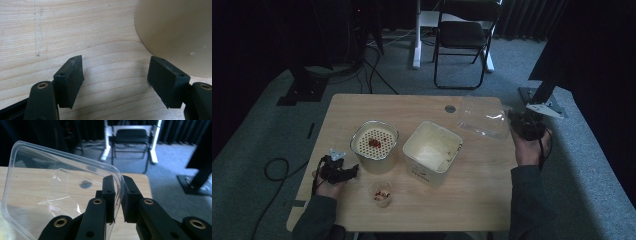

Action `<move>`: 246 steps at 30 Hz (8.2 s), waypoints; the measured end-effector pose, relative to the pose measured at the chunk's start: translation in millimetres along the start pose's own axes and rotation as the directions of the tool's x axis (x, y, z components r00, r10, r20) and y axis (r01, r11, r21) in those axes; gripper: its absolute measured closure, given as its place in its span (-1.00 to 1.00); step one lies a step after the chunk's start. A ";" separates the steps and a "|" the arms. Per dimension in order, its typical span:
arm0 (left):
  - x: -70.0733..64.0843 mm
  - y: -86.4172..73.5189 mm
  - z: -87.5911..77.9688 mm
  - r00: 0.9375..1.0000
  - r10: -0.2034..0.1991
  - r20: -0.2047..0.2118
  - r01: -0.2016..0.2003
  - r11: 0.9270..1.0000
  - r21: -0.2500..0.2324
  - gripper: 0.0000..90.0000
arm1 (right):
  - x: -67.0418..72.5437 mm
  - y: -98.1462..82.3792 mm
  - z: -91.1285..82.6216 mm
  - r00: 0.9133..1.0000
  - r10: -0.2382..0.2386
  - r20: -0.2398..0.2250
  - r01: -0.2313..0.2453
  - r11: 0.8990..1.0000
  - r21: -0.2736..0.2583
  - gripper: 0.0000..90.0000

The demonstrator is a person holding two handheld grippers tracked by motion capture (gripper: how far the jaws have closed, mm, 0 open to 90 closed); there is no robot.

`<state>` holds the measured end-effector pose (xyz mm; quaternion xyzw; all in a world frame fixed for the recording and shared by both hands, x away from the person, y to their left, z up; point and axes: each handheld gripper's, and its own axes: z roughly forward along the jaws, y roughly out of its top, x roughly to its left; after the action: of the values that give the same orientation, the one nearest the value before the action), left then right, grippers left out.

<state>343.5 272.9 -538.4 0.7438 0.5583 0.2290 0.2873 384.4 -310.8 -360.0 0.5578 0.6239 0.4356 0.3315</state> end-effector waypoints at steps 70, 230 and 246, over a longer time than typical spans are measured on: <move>-75.8 13.4 -99.2 0.912 0.202 0.357 -0.153 0.975 -0.162 -0.06 | 10.5 -177.2 42.6 0.994 -0.054 -0.097 0.085 0.935 0.345 -0.04; 31.6 145.9 -85.4 0.966 0.226 -0.123 -0.255 0.908 -0.333 -0.43 | 11.8 -188.3 45.3 0.990 -0.110 -0.093 0.133 0.943 0.305 -0.17; 8.7 164.4 -107.4 0.940 0.303 -0.156 -0.339 0.873 -0.350 -0.44 | 12.5 -188.7 44.8 0.990 -0.110 -0.090 0.133 0.944 0.303 -0.17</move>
<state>389.7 264.9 -347.6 0.7461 0.3866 0.4106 0.3539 345.9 -290.3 -549.4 0.5471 0.7290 0.3313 0.2438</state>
